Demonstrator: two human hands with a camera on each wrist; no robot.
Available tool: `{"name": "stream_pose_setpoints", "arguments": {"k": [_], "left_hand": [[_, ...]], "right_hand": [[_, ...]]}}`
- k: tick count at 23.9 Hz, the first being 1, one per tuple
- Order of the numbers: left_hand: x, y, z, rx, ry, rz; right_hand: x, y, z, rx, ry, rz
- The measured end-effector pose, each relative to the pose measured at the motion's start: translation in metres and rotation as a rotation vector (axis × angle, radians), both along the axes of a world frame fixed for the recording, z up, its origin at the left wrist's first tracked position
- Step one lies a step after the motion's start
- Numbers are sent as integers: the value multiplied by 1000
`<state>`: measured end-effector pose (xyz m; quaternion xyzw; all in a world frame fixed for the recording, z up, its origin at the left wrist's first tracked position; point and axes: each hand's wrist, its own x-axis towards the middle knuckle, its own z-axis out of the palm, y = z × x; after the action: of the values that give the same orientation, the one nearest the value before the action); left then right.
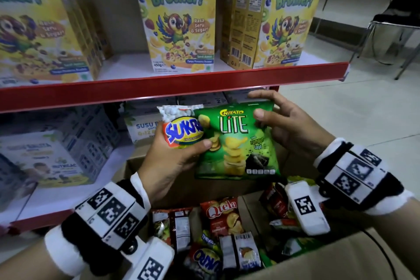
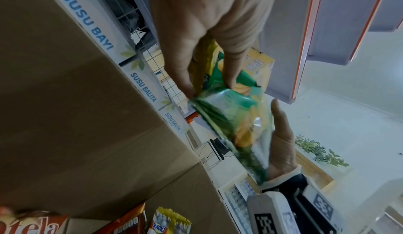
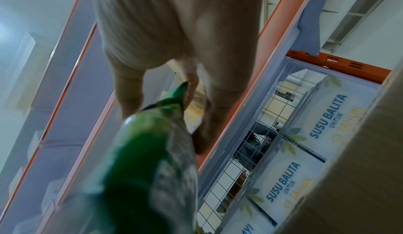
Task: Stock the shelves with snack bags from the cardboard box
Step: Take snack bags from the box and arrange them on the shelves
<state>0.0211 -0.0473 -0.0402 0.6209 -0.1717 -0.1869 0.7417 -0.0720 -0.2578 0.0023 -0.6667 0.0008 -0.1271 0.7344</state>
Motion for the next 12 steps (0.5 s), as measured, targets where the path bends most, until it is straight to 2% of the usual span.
{"name": "stream_pose_setpoints", "arguments": {"k": [1,3,5,8,10,12], "left_hand": [[1,-1,1,-33,-13,45],[0,-1,4,-117,0,85],[-1,2,6,-144,37,11],[-5,5,1,-108,13,-194],[-3,5,-4,-73,16,-162],[5,10,-10,-28,-10,-51]], "right_hand": [[3,2,-5,12,48,-39],[6,6,-15,167,44,-81],[6,12,-18,214,9,-77],[12,26,-26,101,73,-94],[17,28,-30,23,141,-91],[19,21,-36,-88,259,-15]]}}
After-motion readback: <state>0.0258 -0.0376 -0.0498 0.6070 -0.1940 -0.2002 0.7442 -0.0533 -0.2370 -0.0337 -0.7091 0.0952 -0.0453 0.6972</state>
